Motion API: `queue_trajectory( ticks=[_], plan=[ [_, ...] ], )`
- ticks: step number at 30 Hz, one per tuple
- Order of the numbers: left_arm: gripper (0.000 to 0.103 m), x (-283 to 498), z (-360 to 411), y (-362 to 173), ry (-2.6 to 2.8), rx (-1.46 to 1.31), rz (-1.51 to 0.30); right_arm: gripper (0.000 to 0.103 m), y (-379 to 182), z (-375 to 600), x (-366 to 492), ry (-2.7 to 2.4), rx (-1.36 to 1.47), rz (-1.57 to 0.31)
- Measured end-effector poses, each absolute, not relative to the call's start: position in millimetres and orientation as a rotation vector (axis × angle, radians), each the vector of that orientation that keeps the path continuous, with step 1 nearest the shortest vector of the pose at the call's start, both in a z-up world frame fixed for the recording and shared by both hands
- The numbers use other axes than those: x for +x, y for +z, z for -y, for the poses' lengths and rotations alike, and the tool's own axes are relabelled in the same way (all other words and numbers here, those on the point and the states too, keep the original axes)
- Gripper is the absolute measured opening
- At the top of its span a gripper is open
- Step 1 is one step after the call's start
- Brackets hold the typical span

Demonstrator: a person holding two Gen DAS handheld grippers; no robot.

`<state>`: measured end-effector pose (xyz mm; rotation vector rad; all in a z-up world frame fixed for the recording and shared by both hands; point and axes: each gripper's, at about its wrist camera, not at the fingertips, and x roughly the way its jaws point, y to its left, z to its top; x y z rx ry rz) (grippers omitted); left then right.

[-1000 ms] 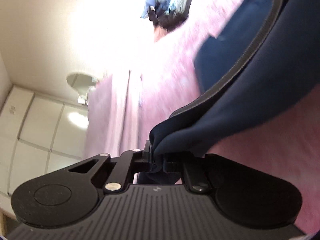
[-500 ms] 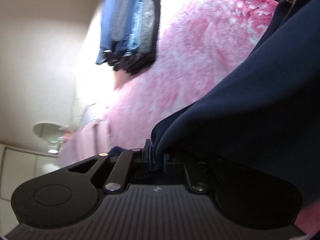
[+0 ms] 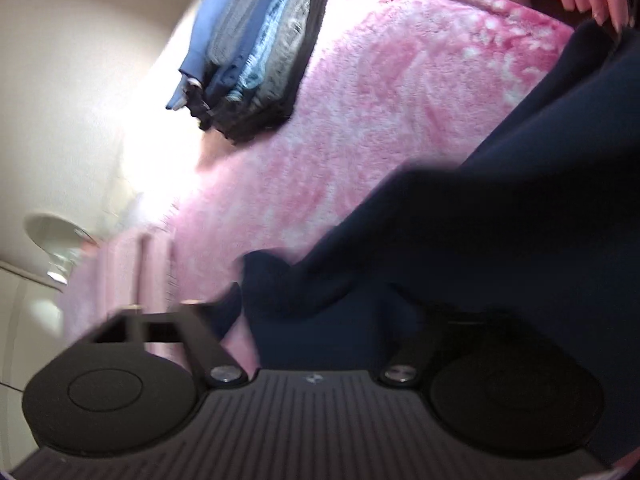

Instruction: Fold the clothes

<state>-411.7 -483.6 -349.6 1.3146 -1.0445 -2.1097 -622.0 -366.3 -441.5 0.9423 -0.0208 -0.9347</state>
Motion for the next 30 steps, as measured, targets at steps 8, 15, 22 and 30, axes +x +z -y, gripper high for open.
queue_trajectory(
  ticks=[8,15,22,30],
  plan=[
    [0.078,-381,525,-312,-2.159,1.225,0.485,0.005,-435,367,-619,-0.944,0.909,0.015],
    [0.067,-308,587,-296,-2.285,1.056,-0.2,0.005,-437,368,-617,-0.936,0.891,-0.001],
    [0.047,-296,621,-325,-2.362,1.061,-0.523,0.005,-444,372,-617,-0.932,0.901,-0.028],
    [0.01,-283,598,-310,-2.286,1.014,-0.492,0.005,-434,375,-622,-0.945,0.925,0.019]
  ],
)
